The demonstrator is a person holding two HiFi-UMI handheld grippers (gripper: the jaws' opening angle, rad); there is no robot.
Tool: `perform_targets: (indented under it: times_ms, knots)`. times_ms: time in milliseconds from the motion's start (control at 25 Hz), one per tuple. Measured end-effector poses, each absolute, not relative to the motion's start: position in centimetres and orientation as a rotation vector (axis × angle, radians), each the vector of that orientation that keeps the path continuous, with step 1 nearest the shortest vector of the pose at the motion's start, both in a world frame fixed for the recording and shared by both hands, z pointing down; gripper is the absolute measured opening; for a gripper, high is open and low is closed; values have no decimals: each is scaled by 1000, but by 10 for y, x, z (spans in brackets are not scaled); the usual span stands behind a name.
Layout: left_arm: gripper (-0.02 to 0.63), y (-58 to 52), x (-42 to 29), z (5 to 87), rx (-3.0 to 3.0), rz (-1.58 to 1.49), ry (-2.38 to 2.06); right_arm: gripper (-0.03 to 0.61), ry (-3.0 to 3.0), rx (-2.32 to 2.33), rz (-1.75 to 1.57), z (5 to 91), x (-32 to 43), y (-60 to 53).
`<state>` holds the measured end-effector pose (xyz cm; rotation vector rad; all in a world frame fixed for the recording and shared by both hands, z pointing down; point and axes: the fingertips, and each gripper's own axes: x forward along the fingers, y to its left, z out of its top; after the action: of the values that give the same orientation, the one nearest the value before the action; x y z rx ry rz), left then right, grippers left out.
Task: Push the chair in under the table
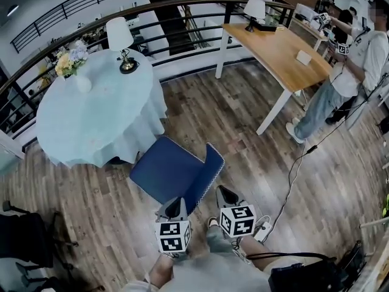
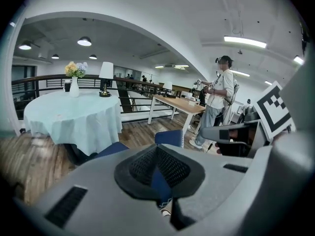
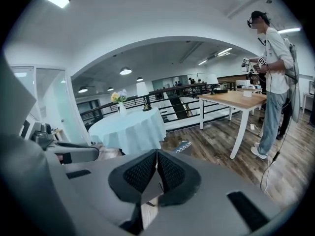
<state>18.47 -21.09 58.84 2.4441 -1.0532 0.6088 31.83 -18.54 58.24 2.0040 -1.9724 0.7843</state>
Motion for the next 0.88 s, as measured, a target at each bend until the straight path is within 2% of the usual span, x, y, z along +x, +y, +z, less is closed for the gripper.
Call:
perform_targets:
  times_ms: [120,240,400,480,640,880]
  knots:
    - [9,-204,199,599,2429,649,-1012,21,-2014,1938,786,589,325,-189]
    - [92,-196,214,609,2419,688,-973,25,-2035,1865,777,597,332,-192]
    - [158,-191,231,619,2432,737,-933,94,-2058,1778,797,608,337,-199]
    - [181,-189,236,627,2431,766,-928,109,-2070,1738,809,613,337,-203]
    - [199,-189,241,643,2408,831,-947,130,-2096,1660,827,624,337,-213]
    - [198,-190,237,670,2343,955,-1014,130,-2141,1553,876,637,330,-228]
